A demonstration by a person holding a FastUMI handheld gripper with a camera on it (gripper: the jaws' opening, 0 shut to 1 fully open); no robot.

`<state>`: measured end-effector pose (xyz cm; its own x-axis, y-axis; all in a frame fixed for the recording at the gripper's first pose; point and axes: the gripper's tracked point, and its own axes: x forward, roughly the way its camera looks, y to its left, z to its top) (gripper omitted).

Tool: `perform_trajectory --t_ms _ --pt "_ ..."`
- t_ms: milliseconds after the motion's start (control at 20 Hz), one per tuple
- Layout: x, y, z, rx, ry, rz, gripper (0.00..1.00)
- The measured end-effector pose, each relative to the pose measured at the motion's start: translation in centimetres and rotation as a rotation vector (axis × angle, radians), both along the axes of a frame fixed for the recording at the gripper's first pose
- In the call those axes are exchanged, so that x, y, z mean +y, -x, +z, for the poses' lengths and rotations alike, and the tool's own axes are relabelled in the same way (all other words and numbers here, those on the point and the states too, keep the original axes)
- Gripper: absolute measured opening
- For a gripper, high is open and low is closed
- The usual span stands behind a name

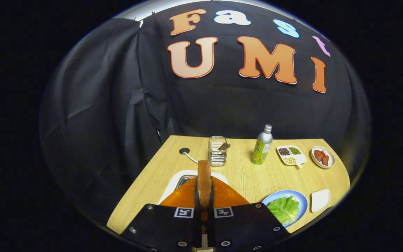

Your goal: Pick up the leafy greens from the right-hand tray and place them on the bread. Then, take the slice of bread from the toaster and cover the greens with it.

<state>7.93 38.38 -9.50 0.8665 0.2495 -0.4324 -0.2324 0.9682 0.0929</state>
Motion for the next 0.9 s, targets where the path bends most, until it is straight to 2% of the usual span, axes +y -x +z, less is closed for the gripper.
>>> perform_trajectory --t_ms 450,900 --pt "-3.4 -1.2 6.7 -0.094 -0.064 -0.038 0.07" --pt "-10.9 -1.5 7.2 -0.114 -0.054 -0.115 0.07"
